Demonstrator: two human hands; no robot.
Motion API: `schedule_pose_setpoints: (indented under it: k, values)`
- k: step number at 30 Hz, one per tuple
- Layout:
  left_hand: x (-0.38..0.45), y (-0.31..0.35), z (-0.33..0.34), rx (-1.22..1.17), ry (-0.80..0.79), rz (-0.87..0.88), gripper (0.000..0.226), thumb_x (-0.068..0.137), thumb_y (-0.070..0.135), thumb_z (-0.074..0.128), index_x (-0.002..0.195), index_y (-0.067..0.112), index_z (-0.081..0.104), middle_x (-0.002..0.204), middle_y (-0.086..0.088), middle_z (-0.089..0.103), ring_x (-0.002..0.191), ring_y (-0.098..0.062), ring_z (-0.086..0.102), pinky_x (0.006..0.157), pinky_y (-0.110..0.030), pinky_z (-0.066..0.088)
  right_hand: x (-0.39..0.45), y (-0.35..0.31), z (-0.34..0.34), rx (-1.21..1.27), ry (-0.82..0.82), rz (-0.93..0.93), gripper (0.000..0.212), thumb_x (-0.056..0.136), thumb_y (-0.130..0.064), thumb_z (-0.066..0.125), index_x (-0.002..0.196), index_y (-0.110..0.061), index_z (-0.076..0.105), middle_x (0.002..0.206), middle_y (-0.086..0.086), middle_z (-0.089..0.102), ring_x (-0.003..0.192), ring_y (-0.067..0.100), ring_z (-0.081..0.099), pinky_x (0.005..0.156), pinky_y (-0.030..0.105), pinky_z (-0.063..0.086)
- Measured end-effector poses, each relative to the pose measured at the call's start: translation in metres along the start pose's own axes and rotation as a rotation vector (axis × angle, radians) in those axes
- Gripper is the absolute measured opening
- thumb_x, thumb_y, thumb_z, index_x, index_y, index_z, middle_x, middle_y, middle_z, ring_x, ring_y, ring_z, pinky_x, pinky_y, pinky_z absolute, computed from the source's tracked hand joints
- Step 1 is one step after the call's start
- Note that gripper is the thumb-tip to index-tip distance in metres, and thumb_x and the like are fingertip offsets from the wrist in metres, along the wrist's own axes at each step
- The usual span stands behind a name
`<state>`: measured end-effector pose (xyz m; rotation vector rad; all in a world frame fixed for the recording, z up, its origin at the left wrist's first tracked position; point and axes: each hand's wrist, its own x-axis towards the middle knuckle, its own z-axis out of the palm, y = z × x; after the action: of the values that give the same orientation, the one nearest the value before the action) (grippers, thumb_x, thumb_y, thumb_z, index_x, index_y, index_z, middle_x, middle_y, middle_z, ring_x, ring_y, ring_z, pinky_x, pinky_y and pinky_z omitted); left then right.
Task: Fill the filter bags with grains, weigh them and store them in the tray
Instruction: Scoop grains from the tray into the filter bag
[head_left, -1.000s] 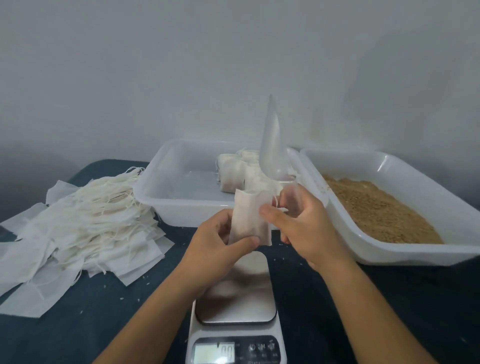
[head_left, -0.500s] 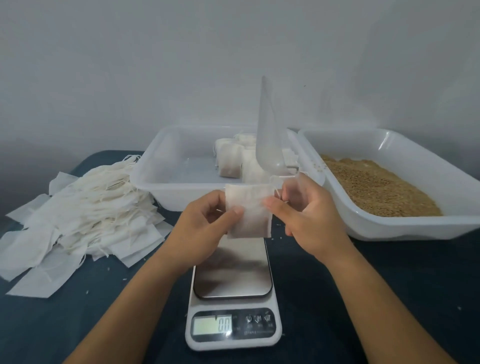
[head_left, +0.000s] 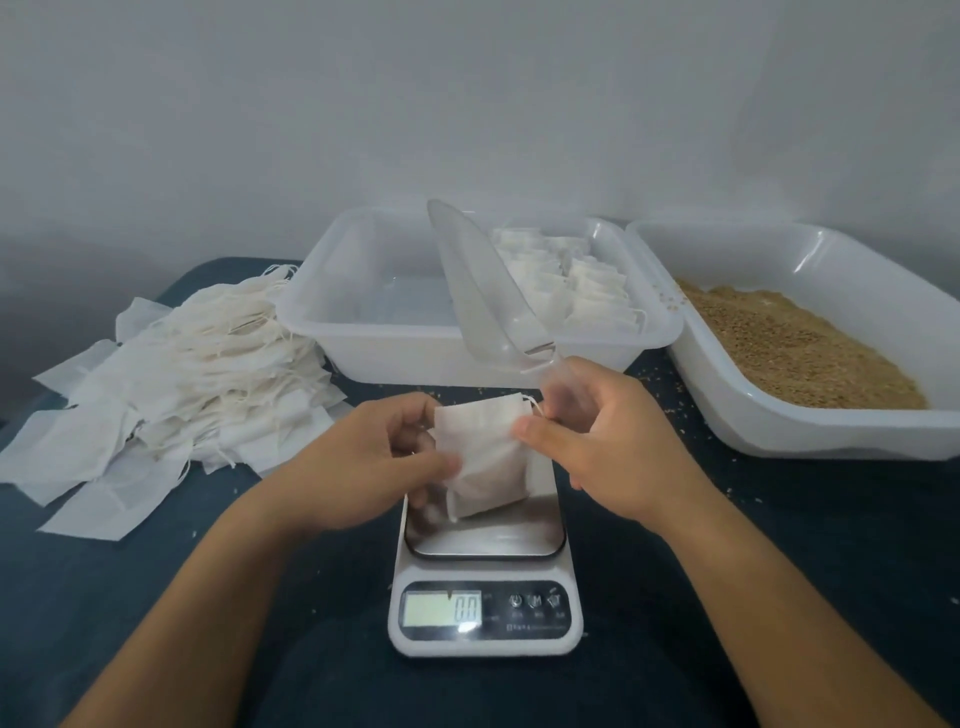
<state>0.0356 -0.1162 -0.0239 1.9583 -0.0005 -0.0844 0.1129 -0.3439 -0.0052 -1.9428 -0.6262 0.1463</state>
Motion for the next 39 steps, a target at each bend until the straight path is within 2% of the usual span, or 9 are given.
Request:
schedule_pose_setpoints:
  k: [5,10,13,15,20,25,30,33,39]
  values:
    - [0.001,0.003,0.002,-0.028,0.057,0.008,0.010,0.092,0.011,0.073,0.100,0.011,0.068,0.075,-0.011,0.071,0.056,-0.013,0.060,0.057,-0.017,0.047,0.000,-0.002,0.004,0.006,0.043,0.002,0.026,0.087,-0.021,0.079,0.080,-0.011,0.056,0.074,0.012,0.060,0.058,0.013,0.050,0.059,0.040,0.051]
    - [-0.003,0.004,0.001,-0.176,-0.012,-0.021,0.022,0.079,0.023,0.071,0.099,0.013,0.069,0.066,0.002,0.059,0.054,-0.013,0.044,0.051,-0.017,0.038,-0.003,-0.003,-0.004,0.104,-0.015,-0.056,0.030,0.088,-0.018,0.080,0.074,-0.019,0.053,0.070,0.006,0.062,0.053,0.007,0.048,0.050,0.021,0.045]
    - [0.000,0.001,-0.001,-0.108,-0.026,-0.088,0.021,0.082,0.023,0.071,0.100,0.015,0.068,0.072,0.000,0.067,0.055,-0.011,0.047,0.054,-0.017,0.040,0.000,0.003,-0.001,0.011,-0.046,0.007,0.026,0.086,-0.024,0.081,0.077,-0.020,0.057,0.076,0.010,0.064,0.056,0.009,0.050,0.056,0.031,0.049]
    - [0.004,-0.002,0.001,-0.007,0.005,-0.112,0.013,0.089,0.017,0.072,0.100,0.018,0.067,0.076,0.000,0.073,0.055,-0.008,0.053,0.058,-0.019,0.043,0.003,0.009,0.003,-0.070,-0.032,0.055,0.024,0.085,-0.026,0.081,0.078,-0.020,0.059,0.069,-0.001,0.063,0.056,0.009,0.051,0.062,0.037,0.053]
    - [0.008,-0.012,0.002,0.154,0.192,-0.030,0.013,0.091,0.025,0.077,0.099,0.030,0.068,0.079,0.015,0.069,0.069,-0.006,0.062,0.071,-0.027,0.047,0.005,0.015,0.007,-0.202,0.048,0.014,0.026,0.085,-0.040,0.079,0.079,-0.024,0.060,0.080,-0.018,0.068,0.072,0.004,0.062,0.058,0.016,0.047]
    - [0.013,-0.016,-0.002,0.139,0.443,0.017,0.013,0.091,0.038,0.074,0.101,0.036,0.065,0.074,0.019,0.064,0.059,0.003,0.058,0.055,-0.007,0.041,0.008,0.017,0.003,-0.170,0.115,0.009,0.034,0.084,-0.046,0.078,0.078,-0.022,0.055,0.096,0.000,0.074,0.075,0.022,0.066,0.067,0.047,0.060]
    - [0.015,-0.019,-0.002,0.094,0.497,0.039,0.010,0.094,0.035,0.072,0.101,0.032,0.065,0.066,0.020,0.062,0.058,0.005,0.058,0.052,-0.005,0.039,0.012,0.023,-0.002,-0.035,-0.011,0.072,0.034,0.086,-0.040,0.080,0.078,-0.022,0.053,0.105,-0.014,0.076,0.069,0.004,0.065,0.055,0.028,0.053]
    - [0.017,-0.021,-0.001,0.096,0.497,0.032,0.009,0.094,0.036,0.071,0.100,0.031,0.065,0.064,0.020,0.061,0.056,0.005,0.058,0.050,-0.005,0.039,0.013,0.026,-0.001,-0.110,-0.002,0.104,0.035,0.084,-0.047,0.079,0.090,-0.017,0.062,0.106,-0.003,0.074,0.071,0.013,0.066,0.058,0.040,0.058]
    - [0.020,-0.026,-0.002,0.142,0.530,0.013,0.007,0.094,0.037,0.070,0.096,0.031,0.067,0.061,0.024,0.059,0.055,0.006,0.056,0.052,-0.004,0.037,0.012,0.020,-0.005,-0.146,0.226,0.015,0.022,0.086,-0.057,0.072,0.086,-0.037,0.063,0.095,-0.032,0.067,0.082,-0.003,0.066,0.071,0.038,0.058]
